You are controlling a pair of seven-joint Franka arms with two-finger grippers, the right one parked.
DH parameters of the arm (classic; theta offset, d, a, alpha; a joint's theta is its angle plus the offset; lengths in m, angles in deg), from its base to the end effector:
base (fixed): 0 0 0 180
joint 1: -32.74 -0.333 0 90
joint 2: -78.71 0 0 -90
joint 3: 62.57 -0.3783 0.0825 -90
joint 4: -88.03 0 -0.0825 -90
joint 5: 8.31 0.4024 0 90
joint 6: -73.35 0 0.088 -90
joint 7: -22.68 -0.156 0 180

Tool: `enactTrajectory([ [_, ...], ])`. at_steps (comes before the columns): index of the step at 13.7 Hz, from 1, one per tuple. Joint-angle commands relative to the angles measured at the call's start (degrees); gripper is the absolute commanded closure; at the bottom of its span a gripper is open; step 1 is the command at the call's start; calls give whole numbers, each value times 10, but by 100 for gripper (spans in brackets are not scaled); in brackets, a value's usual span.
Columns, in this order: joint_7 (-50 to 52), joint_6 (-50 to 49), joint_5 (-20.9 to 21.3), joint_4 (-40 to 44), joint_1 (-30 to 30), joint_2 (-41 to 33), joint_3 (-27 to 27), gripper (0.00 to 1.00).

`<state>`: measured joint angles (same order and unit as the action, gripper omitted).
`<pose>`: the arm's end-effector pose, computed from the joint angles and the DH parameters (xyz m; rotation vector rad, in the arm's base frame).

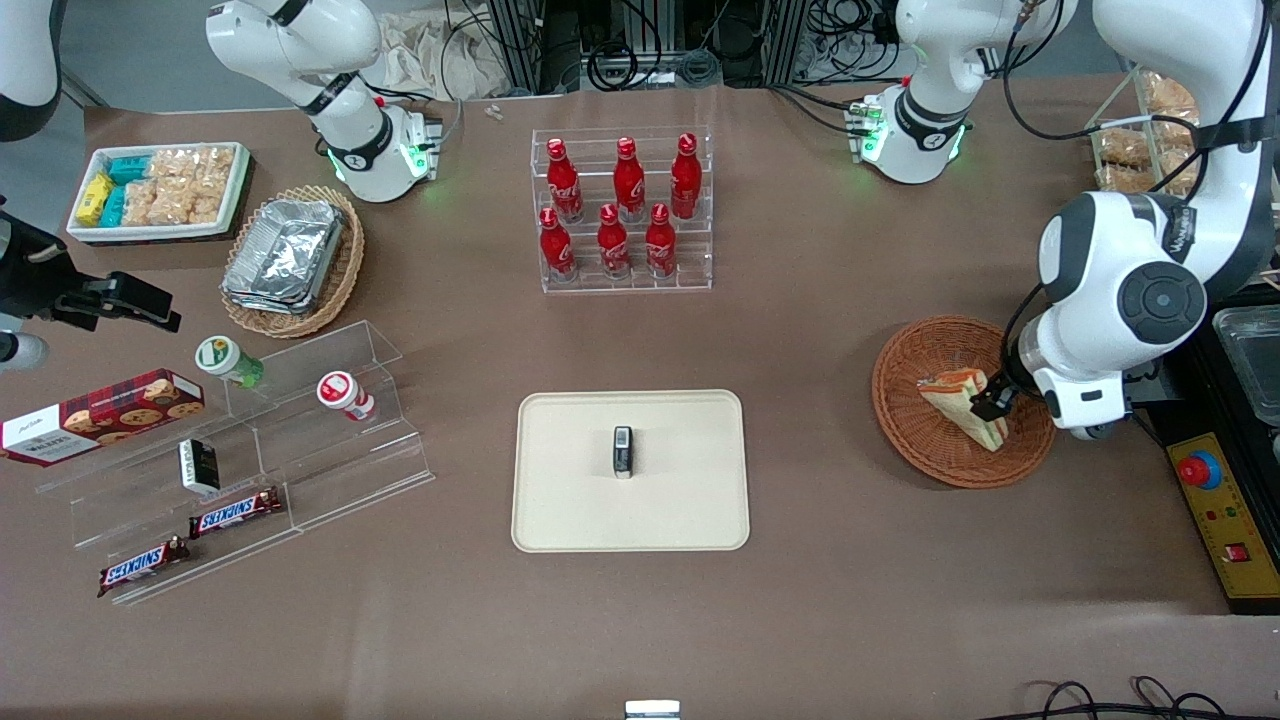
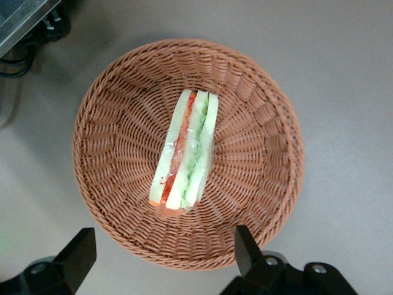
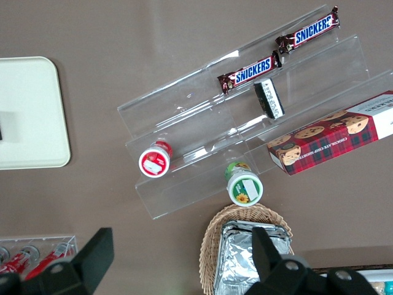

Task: Place sandwich from basket to tray
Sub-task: 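Lower the open left gripper around the sandwich in the basket, then close the left gripper on the sandwich's edge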

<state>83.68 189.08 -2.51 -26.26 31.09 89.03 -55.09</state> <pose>0.5883 -0.0477 0.3631 -2.6940 -1.3217 0.1386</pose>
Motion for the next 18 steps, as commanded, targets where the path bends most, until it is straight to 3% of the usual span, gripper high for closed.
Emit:
enactTrajectory([
  [1,-11,46,4,-55,-4,-11,-2,0],
  [6,-11,158,3,-134,-19,-12,-6,0],
  [18,-9,259,3,-149,-35,44,-6,0],
])
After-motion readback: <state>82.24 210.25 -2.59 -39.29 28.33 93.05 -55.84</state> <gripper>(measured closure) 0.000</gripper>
